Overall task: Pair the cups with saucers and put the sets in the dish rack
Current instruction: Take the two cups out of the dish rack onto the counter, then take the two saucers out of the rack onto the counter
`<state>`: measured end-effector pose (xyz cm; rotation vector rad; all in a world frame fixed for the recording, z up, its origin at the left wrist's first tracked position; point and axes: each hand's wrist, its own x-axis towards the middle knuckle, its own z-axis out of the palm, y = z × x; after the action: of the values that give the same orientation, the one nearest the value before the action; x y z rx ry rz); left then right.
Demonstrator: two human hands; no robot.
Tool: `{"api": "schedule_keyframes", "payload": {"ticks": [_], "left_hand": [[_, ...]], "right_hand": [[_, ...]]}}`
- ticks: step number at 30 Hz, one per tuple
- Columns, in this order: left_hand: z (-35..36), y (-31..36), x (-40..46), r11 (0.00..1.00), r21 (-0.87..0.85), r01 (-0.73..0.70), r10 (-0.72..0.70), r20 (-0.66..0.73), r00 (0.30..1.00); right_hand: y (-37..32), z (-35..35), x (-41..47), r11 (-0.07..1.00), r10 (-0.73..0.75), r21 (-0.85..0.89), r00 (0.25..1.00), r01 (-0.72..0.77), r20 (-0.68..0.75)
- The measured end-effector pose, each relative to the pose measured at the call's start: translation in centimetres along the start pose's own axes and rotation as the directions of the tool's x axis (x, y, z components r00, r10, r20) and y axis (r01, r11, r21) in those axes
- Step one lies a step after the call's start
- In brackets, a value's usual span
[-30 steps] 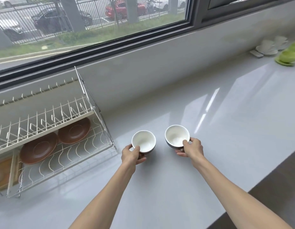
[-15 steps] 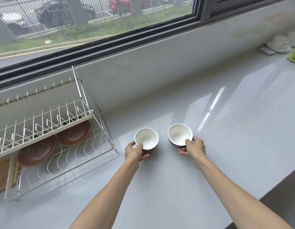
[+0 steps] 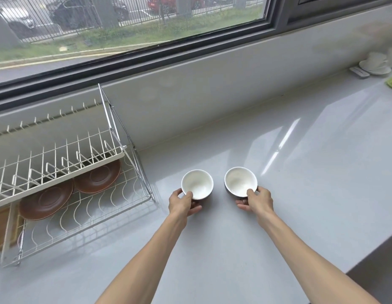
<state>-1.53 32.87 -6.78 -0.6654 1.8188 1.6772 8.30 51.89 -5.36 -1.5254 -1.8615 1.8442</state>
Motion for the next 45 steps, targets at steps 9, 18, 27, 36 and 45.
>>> {"api": "schedule_keyframes", "payload": {"ticks": [9,18,27,36,45], "left_hand": [[-1.6,1.0,-1.1,0.99,0.139,-0.029,0.013,0.114,0.993],[-8.4,3.0,-3.5,0.887,0.431,-0.166,0.095,0.182,0.979],[-19.4,4.0,-5.4,0.763,0.606,-0.226,0.19,0.125,0.974],[-29.9,6.3,-5.3,0.752,0.631,-0.192,0.241,0.008,0.971],[-29.7,7.4,-0.2,0.981,-0.18,-0.071,0.047,-0.135,0.99]], "right_hand": [[0.2,-0.2,-0.1,0.996,-0.024,-0.09,0.999,0.021,-0.031],[-2.8,-0.7,-4.7,0.485,-0.197,-0.858,0.977,0.168,0.079],[-3.5,7.8,-10.8,0.088,-0.328,-0.88,0.848,0.467,0.417],[-5.2,20.2,-16.0,0.143,-0.403,-0.703,0.689,0.697,0.602],[-7.0,29.3,-15.9,0.39,-0.42,-0.581,0.7,0.714,0.578]]}}
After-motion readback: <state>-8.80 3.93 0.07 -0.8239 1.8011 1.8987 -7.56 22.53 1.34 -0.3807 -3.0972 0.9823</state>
